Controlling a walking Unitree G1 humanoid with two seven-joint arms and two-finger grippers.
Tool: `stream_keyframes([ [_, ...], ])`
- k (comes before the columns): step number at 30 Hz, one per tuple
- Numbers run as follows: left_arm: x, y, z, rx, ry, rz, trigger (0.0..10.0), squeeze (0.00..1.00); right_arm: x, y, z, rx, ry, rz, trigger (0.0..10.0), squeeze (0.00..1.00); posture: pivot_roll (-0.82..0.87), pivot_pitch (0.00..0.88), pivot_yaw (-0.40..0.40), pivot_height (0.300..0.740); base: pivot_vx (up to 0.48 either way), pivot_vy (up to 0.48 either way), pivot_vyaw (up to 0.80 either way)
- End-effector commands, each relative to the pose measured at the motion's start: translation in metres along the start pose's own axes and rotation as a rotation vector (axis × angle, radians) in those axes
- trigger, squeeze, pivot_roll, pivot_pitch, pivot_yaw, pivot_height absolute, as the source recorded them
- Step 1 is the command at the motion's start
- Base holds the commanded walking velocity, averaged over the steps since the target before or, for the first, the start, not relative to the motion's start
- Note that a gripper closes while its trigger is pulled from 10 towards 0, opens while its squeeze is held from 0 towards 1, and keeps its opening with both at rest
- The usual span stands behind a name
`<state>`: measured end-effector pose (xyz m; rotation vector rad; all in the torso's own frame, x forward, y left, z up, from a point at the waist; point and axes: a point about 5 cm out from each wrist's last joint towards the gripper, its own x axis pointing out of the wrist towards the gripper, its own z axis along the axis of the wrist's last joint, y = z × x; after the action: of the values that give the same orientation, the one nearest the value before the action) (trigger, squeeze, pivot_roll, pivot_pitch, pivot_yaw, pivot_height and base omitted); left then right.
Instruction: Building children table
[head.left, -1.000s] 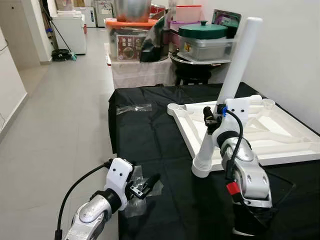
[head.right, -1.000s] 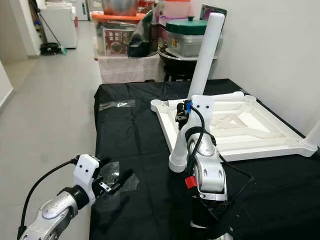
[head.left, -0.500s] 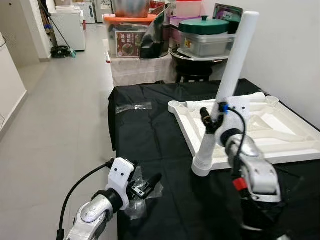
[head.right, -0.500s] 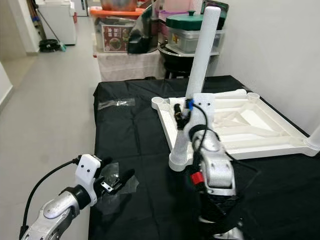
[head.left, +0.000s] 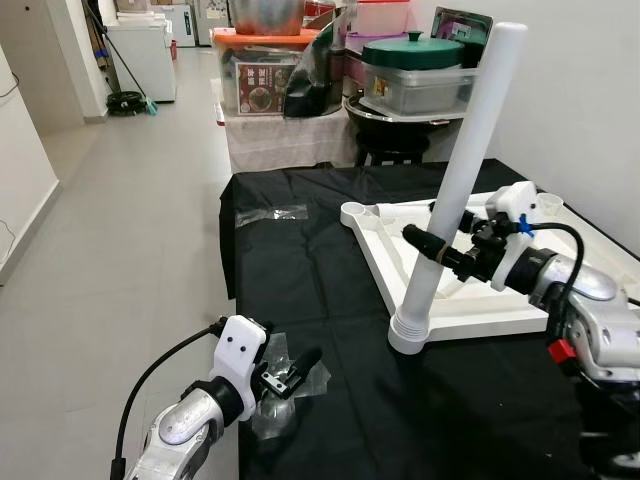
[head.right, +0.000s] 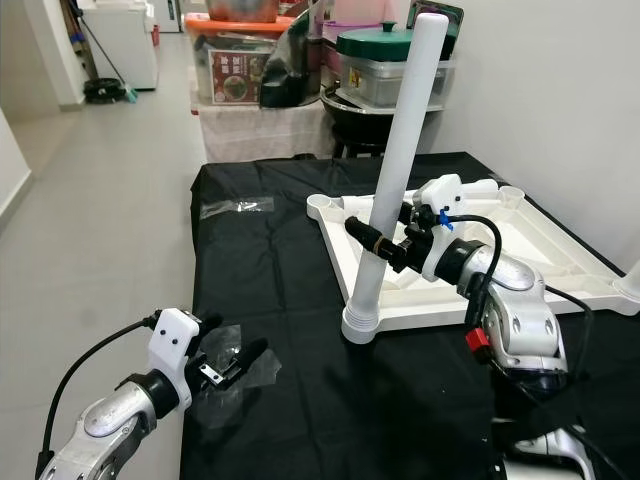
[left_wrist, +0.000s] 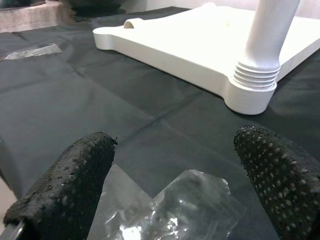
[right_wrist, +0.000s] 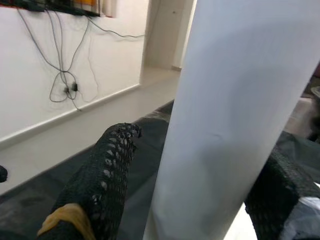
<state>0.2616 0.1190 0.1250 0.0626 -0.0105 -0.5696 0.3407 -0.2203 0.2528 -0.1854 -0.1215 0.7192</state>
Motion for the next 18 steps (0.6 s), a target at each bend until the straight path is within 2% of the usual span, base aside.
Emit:
stream_keyframes([
  [1, 0.0, 0.0, 0.0, -0.004, 0.0, -0.004, 10.0, 0.0, 0.009, 0.001, -0.004, 0.012, 0.009, 0.035, 10.0, 0.0, 0.09, 0.0, -0.067, 0.74, 0.0, 0.0, 0.0],
  [7, 0.0, 0.001, 0.0, -0.002, -0.002, 0.002, 10.0, 0.0, 0.019, 0.0, -0.01, 0.022, 0.022, 0.041, 10.0, 0.0, 0.1, 0.0, -0.076, 0.74, 0.0, 0.0, 0.0],
  [8, -0.001, 0.001, 0.0, -0.003, -0.003, 0.008, 10.0, 0.0, 0.018, -0.002, -0.013, 0.03, 0.015, 0.083, 5.4, 0.0, 0.1, 0.0, -0.082, 0.74, 0.0, 0.0, 0.0],
  [10, -0.001, 0.001, 0.0, -0.003, -0.003, 0.008, 10.0, 0.0, 0.018, -0.002, -0.013, 0.03, 0.015, 0.083, 5.4, 0.0, 0.1, 0.0, -0.082, 0.74, 0.0, 0.0, 0.0],
  [11, -0.001, 0.001, 0.0, -0.004, -0.003, 0.01, 10.0, 0.0, 0.017, -0.003, -0.013, 0.033, 0.012, 0.098, 3.6, 0.0, 0.1, 0.0, -0.082, 0.74, 0.0, 0.0, 0.0],
  [12, -0.001, 0.001, 0.0, -0.004, -0.003, 0.01, 10.0, 0.0, 0.017, -0.003, -0.013, 0.033, 0.012, 0.098, 3.6, 0.0, 0.1, 0.0, -0.082, 0.74, 0.0, 0.0, 0.0],
  [13, -0.001, 0.001, 0.0, -0.004, -0.003, 0.01, 10.0, 0.0, 0.015, -0.005, -0.014, 0.04, 0.008, 0.102, 0.0, 0.0, 0.1, 0.0, -0.079, 0.74, 0.0, 0.0, 0.0],
  [18, -0.002, 0.0, -0.001, -0.006, -0.001, 0.006, 10.0, 0.0, 0.005, -0.009, -0.012, 0.044, 0.001, 0.119, 0.0, 0.0, 0.09, 0.0, -0.074, 0.74, 0.0, 0.0, 0.0],
])
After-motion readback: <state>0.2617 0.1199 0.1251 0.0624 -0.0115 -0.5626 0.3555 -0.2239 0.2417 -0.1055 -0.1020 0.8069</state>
